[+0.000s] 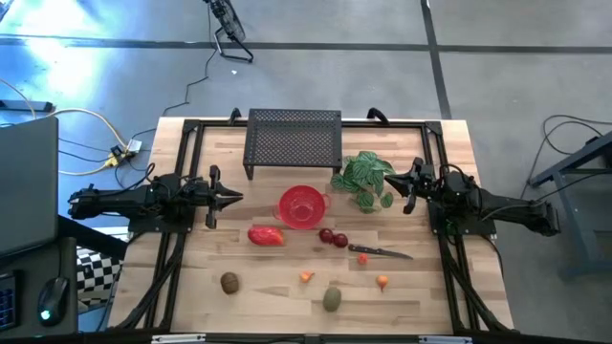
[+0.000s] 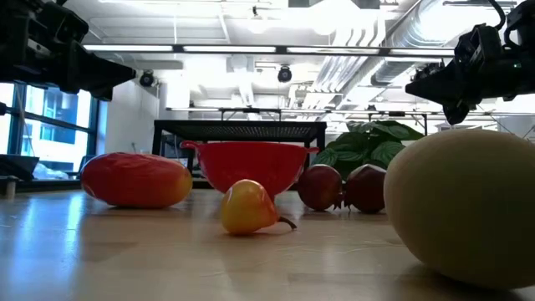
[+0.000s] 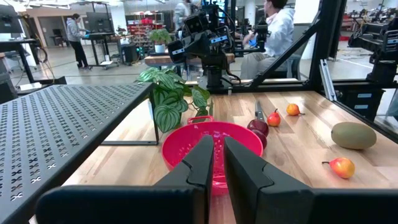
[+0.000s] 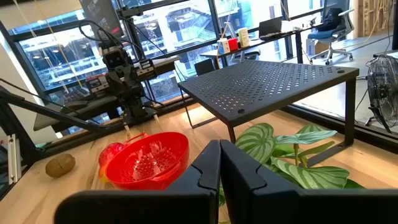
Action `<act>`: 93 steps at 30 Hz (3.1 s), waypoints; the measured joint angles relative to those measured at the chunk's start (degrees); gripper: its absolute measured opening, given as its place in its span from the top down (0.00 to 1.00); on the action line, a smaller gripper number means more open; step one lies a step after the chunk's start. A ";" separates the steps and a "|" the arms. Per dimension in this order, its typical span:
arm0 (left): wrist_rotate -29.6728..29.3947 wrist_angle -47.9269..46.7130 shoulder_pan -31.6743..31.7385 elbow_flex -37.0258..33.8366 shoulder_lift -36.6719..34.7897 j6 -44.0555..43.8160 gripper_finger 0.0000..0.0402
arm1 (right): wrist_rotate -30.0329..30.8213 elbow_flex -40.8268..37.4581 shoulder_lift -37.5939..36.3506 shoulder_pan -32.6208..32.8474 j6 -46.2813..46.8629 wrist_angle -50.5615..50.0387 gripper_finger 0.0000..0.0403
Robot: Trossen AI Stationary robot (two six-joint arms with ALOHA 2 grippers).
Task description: Pick & Place Fruit
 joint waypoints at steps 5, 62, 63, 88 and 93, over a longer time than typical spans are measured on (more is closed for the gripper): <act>-0.02 0.00 0.00 0.00 0.00 -0.01 0.91 | 0.00 -0.01 0.02 0.00 -0.01 0.02 0.99; -0.04 0.39 0.02 0.00 0.01 -13.54 0.91 | -14.69 -0.02 0.00 0.04 -3.52 17.94 0.99; -0.07 0.39 0.02 0.00 0.02 -13.54 0.91 | -15.51 -0.02 0.00 0.04 -3.79 17.90 0.99; 0.04 0.46 0.02 0.00 0.02 -12.67 0.91 | -8.75 0.02 0.39 0.04 -1.23 17.53 0.99; 0.04 0.46 0.02 0.00 0.02 -12.58 0.91 | -6.70 0.33 1.58 1.10 -1.22 16.44 0.99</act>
